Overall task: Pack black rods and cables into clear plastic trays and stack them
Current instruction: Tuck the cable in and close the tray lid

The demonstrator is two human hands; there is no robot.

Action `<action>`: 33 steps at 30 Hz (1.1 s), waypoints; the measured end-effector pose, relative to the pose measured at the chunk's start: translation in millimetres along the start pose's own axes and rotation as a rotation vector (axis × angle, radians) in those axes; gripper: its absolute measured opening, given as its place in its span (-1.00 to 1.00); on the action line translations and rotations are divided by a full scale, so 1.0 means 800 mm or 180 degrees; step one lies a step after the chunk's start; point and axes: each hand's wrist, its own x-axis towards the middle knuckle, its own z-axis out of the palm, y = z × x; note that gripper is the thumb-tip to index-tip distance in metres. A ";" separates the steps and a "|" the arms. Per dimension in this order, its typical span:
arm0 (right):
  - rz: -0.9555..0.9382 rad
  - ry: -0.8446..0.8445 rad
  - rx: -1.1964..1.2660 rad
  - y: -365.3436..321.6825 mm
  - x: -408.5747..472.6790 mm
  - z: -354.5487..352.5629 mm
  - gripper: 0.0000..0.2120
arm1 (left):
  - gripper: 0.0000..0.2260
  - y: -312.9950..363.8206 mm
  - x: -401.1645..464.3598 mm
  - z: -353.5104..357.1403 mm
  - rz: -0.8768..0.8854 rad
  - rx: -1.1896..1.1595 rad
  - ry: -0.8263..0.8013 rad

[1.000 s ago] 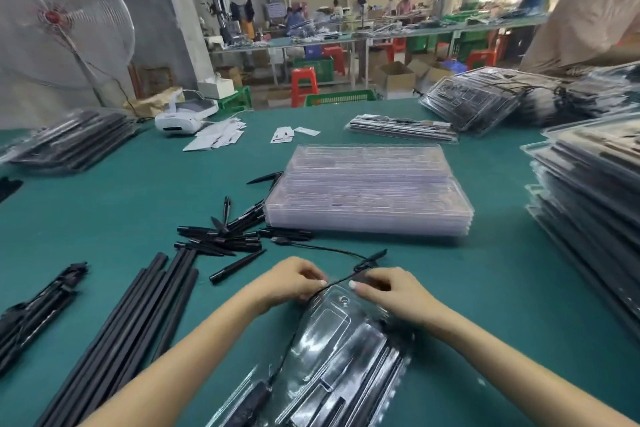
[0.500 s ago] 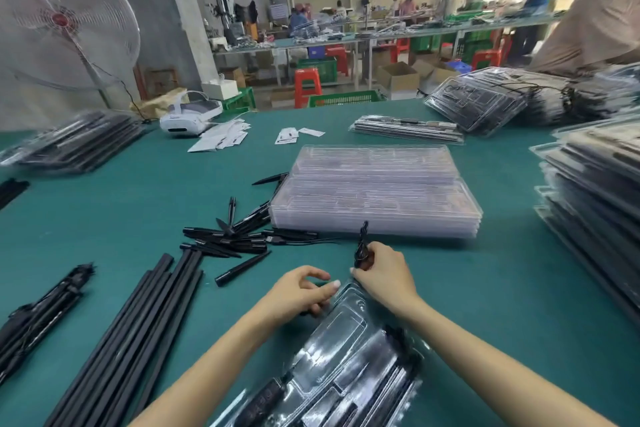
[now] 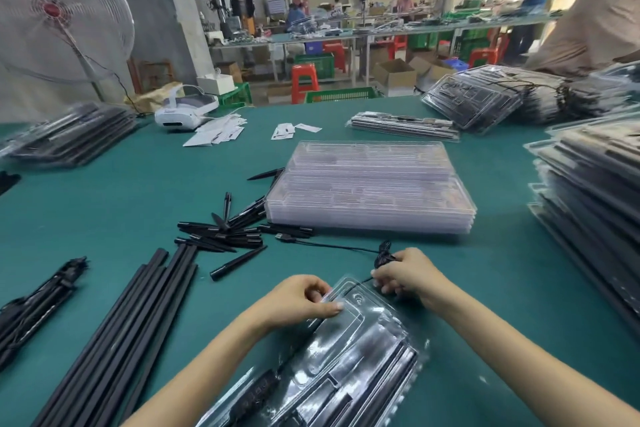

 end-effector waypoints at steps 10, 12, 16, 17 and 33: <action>-0.0334 0.0280 -0.1153 -0.013 -0.004 0.005 -0.86 | -0.85 0.007 0.003 0.001 0.0146 -0.0115 0.0084; -0.0260 0.0172 -0.0579 -0.013 -0.007 0.002 -0.88 | -0.86 0.008 0.005 0.001 0.0056 -0.0128 0.0040; -0.0097 -0.0071 -0.0357 -0.003 -0.017 -0.006 -0.85 | -0.84 0.007 0.005 0.002 -0.0103 -0.0211 -0.0084; -0.0088 -0.0109 -0.0407 -0.001 -0.020 -0.008 -0.89 | -0.83 0.007 0.005 0.002 -0.0108 -0.0189 -0.0064; -0.0093 -0.0186 -0.1021 0.021 -0.022 -0.034 -0.92 | -0.81 0.013 0.005 0.013 -0.0125 0.0382 0.0275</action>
